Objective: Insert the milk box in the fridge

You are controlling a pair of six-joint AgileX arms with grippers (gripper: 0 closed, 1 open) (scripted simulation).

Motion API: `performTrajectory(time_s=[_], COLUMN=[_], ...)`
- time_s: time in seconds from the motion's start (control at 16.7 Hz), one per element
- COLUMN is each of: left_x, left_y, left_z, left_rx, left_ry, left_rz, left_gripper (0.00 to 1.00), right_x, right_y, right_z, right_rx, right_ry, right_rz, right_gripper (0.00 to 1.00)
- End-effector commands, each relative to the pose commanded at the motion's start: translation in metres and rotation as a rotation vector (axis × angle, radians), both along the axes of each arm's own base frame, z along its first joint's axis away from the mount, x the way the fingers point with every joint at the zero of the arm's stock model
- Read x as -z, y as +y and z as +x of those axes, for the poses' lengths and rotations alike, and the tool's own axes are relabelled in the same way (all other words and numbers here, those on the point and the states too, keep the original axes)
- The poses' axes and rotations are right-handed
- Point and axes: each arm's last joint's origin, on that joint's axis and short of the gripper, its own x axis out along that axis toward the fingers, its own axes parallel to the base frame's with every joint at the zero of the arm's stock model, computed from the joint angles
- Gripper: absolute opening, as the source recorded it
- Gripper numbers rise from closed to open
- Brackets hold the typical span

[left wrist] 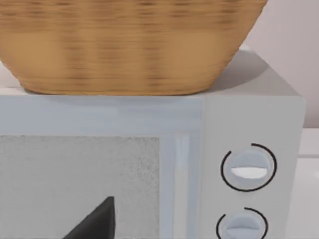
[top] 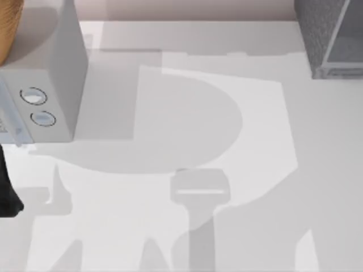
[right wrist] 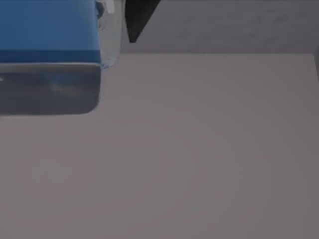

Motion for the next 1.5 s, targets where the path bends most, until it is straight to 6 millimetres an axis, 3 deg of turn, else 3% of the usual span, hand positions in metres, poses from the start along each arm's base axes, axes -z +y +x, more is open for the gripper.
performTrajectory(time_s=[0.36, 0.66, 1.44, 1.5], left_x=[0.000, 0.000, 0.000, 0.000], left_y=[0.000, 0.000, 0.000, 0.000], left_z=[0.000, 0.000, 0.000, 0.000], left_rx=[0.000, 0.000, 0.000, 0.000], left_ry=[0.000, 0.000, 0.000, 0.000], left_rz=[0.000, 0.000, 0.000, 0.000], left_gripper=[1.00, 1.00, 1.00, 1.00], right_x=[-0.007, -0.006, -0.006, -0.006], right_y=[0.003, 0.003, 0.003, 0.003], right_z=[0.026, 0.028, 0.028, 0.028], right_rx=[-0.002, -0.003, -0.003, -0.003], right_ry=[0.005, 0.008, 0.008, 0.008], right_rz=[0.002, 0.003, 0.003, 0.003], right_gripper=[0.00, 0.00, 0.98, 1.00])
